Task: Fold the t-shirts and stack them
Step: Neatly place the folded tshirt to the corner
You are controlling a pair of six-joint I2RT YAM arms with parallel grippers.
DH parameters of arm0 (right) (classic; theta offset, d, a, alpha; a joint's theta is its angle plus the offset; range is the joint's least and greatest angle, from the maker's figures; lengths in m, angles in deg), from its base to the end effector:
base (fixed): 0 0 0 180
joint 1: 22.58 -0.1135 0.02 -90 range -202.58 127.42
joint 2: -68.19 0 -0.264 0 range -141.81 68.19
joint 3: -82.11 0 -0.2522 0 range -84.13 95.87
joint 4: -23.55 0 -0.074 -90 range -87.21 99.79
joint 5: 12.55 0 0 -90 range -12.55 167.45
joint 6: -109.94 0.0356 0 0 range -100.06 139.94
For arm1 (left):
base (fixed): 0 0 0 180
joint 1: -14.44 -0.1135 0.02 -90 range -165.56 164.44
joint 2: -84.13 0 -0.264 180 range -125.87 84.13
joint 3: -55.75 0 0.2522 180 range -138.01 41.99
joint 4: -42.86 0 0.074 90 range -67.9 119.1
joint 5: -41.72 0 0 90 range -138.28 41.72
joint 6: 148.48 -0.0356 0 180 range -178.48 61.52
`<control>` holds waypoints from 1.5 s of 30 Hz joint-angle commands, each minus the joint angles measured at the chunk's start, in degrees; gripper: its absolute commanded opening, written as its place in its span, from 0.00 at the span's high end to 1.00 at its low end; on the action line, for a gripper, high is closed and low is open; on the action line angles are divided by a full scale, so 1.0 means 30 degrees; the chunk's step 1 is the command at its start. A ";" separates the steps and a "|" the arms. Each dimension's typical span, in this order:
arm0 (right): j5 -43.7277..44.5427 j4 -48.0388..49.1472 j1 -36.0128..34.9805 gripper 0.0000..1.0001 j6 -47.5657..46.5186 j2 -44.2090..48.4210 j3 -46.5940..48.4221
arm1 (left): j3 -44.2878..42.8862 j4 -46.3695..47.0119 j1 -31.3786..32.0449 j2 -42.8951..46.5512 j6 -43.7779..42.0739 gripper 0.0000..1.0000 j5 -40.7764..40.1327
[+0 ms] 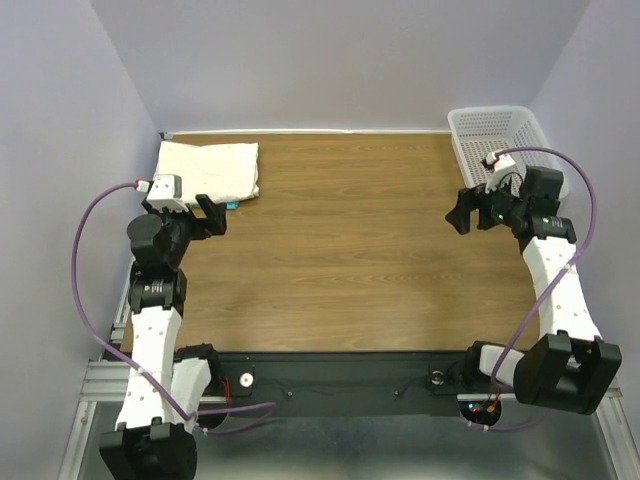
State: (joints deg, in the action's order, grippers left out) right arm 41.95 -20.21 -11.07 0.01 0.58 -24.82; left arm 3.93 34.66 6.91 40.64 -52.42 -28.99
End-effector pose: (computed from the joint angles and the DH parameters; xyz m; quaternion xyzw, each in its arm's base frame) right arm 0.2504 -0.0299 0.3178 -0.1955 0.8450 0.1516 0.4741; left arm 0.1856 0.0127 0.3320 0.0354 0.7055 -0.1094 0.6994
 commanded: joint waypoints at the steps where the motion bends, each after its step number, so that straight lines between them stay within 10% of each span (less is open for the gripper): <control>1: 0.1723 0.0448 -0.0028 0.00 0.1540 0.1063 0.0826 | 0.0820 0.0490 -0.0010 0.0812 0.1170 0.01 -0.0246; 11: 0.9897 0.1796 -0.0028 0.00 0.7930 0.1416 0.0533 | 0.0794 -0.0359 0.0020 0.1546 0.1025 0.01 -0.0160; 45: 1.0840 0.3408 -0.0057 0.00 0.8399 0.2587 -0.1517 | 0.0589 -0.0917 -0.0010 0.1487 0.0674 0.01 -0.0248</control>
State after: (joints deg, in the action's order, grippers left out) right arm 73.22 -13.43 -11.03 24.91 7.16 -28.80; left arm 7.14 30.09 6.91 44.51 -49.84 -30.28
